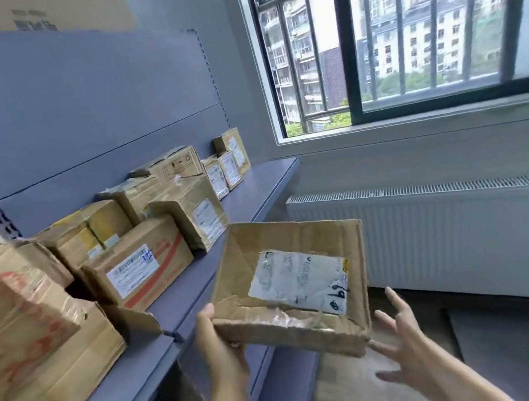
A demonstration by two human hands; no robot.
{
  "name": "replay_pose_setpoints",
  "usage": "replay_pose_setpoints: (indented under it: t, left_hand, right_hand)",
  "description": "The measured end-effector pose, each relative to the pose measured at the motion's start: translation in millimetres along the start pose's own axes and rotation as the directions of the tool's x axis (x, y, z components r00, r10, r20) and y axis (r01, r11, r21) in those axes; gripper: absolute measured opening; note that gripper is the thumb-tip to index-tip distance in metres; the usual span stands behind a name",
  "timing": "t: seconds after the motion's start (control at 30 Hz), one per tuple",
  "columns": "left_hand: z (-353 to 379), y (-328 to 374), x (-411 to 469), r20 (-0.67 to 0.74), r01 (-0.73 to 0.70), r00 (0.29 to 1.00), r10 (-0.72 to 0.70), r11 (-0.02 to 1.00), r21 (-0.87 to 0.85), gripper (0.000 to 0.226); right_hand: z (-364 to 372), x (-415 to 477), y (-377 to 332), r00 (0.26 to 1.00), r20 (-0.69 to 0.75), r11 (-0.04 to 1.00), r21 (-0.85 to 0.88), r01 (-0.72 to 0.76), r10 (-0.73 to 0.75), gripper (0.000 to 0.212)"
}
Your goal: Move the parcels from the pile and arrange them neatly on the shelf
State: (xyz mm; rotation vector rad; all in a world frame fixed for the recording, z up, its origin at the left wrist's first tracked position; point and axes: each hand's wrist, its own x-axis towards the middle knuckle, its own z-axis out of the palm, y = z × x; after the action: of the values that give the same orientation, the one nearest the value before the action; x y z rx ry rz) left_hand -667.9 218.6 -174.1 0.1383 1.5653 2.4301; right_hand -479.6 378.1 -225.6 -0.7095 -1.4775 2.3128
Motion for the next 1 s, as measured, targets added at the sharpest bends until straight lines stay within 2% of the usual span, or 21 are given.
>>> replay_pose_setpoints:
  t: [0.03, 0.13, 0.33, 0.43, 0.53, 0.67, 0.73, 0.83, 0.93, 1.0]
  left_hand:
    - [5, -6, 0, 0.005, -0.020, 1.000, 0.020, 1.000, -0.020, 0.032]
    - [20, -26, -4, 0.070, -0.074, 0.995, 0.077, 0.997, -0.038, 0.042]
    - [52, -60, 10, 0.117, -0.072, 0.990, 0.074, 0.997, -0.020, 0.050]
    - [77, -78, 23, 0.131, -0.020, 0.991, 0.022, 1.000, -0.015, 0.061]
    - [115, -98, 36, 0.144, 0.012, 0.990, -0.008, 1.000, -0.027, 0.044]
    - [179, -117, 62, 0.223, 0.082, 0.973, -0.065, 0.994, -0.068, 0.047]
    - [208, -121, 78, 0.283, 0.118, 0.953, -0.106, 0.993, -0.027, 0.051]
    - [232, -122, 101, 0.250, 0.088, 0.964, -0.095, 0.995, 0.039, 0.058]
    - [239, -115, 115, 0.308, 0.046, 0.948, -0.081, 0.992, 0.121, 0.054]
    - [238, -108, 121, 0.329, 0.028, 0.937, -0.116, 0.965, 0.262, 0.044]
  right_hand:
    - [3, 2, 5, 0.999, 0.035, 0.999, -0.028, 0.028, -0.027, 0.036]
    - [6, 8, 1, 0.989, 0.113, 0.992, -0.079, 0.101, -0.091, 0.085]
    - [-26, 49, -26, 0.988, -0.018, 0.988, 0.004, 0.152, -0.152, 0.111]
    - [-48, 75, -45, 0.982, -0.074, 0.984, 0.025, 0.177, -0.175, 0.099]
    - [-80, 101, -69, 0.971, -0.106, 0.975, 0.027, 0.220, -0.216, 0.081]
    - [-134, 133, -111, 0.953, -0.157, 0.966, -0.024, 0.257, -0.258, 0.084]
    - [-166, 151, -133, 0.946, -0.164, 0.959, -0.008, 0.282, -0.279, 0.081]
    - [-203, 178, -154, 0.947, -0.101, 0.952, -0.017, 0.306, -0.306, 0.082]
    - [-224, 204, -159, 0.950, -0.026, 0.949, -0.071, 0.308, -0.311, 0.087]
    - [-232, 220, -161, 0.946, -0.010, 0.943, -0.092, 0.320, -0.323, 0.081]
